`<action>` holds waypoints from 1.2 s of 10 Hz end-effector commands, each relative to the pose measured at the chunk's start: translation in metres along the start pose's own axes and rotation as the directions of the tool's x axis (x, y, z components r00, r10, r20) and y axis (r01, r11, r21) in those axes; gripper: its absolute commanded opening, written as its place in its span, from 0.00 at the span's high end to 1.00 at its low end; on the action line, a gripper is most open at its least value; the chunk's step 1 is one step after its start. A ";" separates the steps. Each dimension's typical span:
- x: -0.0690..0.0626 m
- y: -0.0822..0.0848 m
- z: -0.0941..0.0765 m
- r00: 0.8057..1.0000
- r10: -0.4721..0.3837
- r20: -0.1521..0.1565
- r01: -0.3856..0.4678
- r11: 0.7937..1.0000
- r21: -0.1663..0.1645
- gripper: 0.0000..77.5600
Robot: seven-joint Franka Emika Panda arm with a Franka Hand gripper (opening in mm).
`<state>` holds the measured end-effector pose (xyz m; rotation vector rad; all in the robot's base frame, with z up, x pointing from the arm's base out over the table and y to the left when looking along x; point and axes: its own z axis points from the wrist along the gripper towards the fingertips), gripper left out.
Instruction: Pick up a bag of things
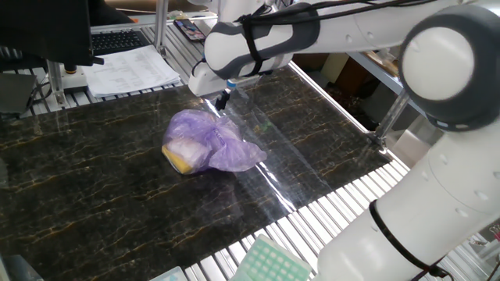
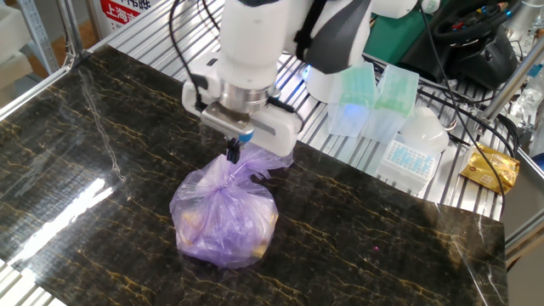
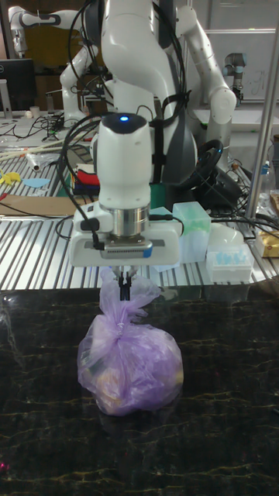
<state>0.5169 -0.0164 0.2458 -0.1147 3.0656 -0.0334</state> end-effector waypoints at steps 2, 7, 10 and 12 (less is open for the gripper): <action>-0.020 -0.017 0.008 0.980 0.129 -0.153 -0.135 0.990 -0.034 1.00; -0.025 -0.021 0.011 0.974 0.137 -0.181 -0.139 0.990 0.001 1.00; -0.026 -0.021 0.010 0.973 0.142 -0.184 -0.144 0.990 0.001 1.00; -0.026 -0.021 0.010 0.974 0.136 -0.182 -0.139 0.990 -0.002 1.00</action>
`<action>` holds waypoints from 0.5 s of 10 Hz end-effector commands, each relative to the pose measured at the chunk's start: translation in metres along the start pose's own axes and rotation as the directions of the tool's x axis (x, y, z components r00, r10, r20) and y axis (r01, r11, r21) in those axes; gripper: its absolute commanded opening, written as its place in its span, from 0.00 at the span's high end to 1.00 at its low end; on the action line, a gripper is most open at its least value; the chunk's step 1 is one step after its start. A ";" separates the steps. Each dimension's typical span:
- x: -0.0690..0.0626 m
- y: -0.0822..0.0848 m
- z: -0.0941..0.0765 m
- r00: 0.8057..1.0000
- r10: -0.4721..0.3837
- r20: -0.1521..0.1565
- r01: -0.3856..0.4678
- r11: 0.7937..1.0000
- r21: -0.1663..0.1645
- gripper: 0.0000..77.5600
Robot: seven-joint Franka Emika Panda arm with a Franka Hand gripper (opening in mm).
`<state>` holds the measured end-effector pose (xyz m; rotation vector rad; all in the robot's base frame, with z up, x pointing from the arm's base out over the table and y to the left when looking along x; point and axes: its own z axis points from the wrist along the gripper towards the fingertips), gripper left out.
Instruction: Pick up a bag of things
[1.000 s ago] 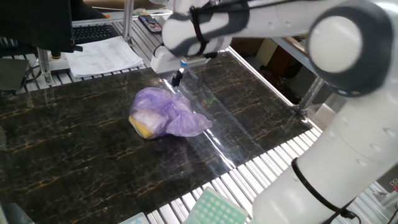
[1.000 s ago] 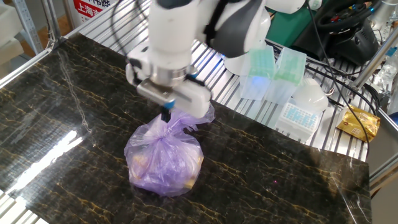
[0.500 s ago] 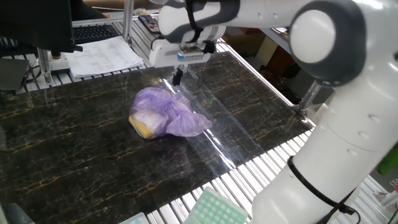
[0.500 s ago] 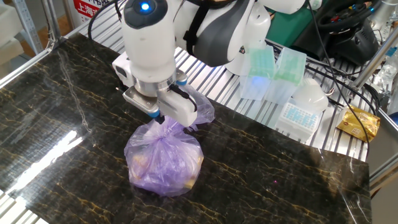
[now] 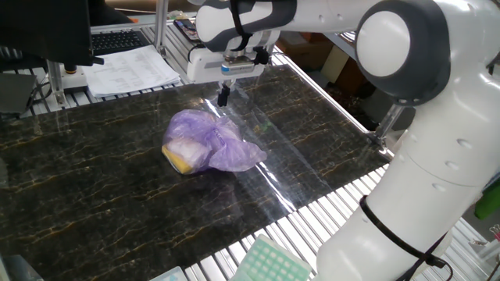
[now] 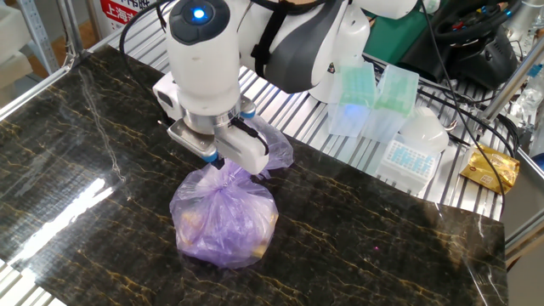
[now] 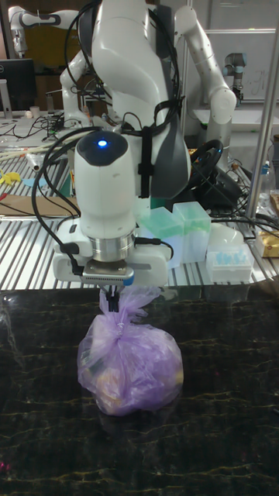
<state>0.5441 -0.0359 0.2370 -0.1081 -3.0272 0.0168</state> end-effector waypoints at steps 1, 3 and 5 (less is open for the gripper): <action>0.000 0.000 -0.001 0.999 -0.023 0.024 0.023 1.000 -0.004 1.00; 0.000 0.000 -0.001 0.995 -0.045 0.091 0.046 0.999 -0.008 1.00; 0.000 0.000 -0.001 0.998 -0.061 -0.012 0.061 0.998 -0.001 1.00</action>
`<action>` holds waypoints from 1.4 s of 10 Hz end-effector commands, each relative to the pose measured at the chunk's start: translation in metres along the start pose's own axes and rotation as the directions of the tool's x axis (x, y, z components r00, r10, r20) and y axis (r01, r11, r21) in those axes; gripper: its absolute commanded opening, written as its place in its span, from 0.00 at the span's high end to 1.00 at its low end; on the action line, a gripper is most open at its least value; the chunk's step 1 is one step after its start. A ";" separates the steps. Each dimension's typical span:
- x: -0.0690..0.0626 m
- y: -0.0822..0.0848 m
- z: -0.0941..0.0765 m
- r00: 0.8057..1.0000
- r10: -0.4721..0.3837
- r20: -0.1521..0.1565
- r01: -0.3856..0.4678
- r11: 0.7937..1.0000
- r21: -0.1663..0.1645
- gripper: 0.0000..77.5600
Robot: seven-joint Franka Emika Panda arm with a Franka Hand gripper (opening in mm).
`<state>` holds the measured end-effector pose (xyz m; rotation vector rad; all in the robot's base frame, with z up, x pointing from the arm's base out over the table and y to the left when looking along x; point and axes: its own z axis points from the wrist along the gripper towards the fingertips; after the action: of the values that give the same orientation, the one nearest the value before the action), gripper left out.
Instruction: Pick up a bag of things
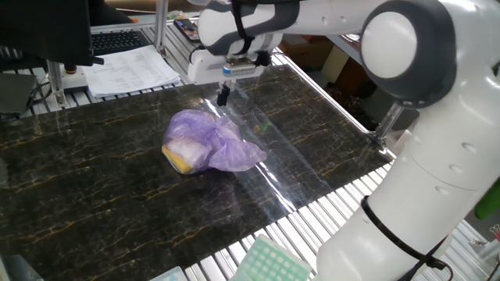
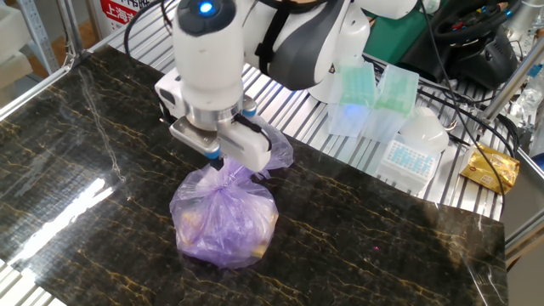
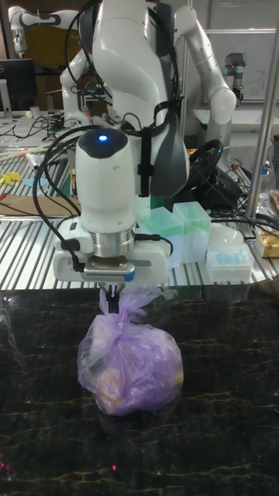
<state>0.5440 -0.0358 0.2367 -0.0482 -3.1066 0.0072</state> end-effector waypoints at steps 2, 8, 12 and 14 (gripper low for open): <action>-0.001 0.000 -0.001 0.999 0.019 -0.043 -0.019 1.000 0.006 1.00; -0.001 0.000 -0.001 1.000 0.004 -0.010 -0.003 0.999 0.040 1.00; -0.011 0.009 0.015 1.000 -0.021 -0.019 0.022 0.999 0.040 1.00; -0.015 0.013 0.023 0.999 -0.029 -0.026 0.030 0.999 0.041 1.00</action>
<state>0.5561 -0.0242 0.2117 -0.0091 -3.0759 0.0682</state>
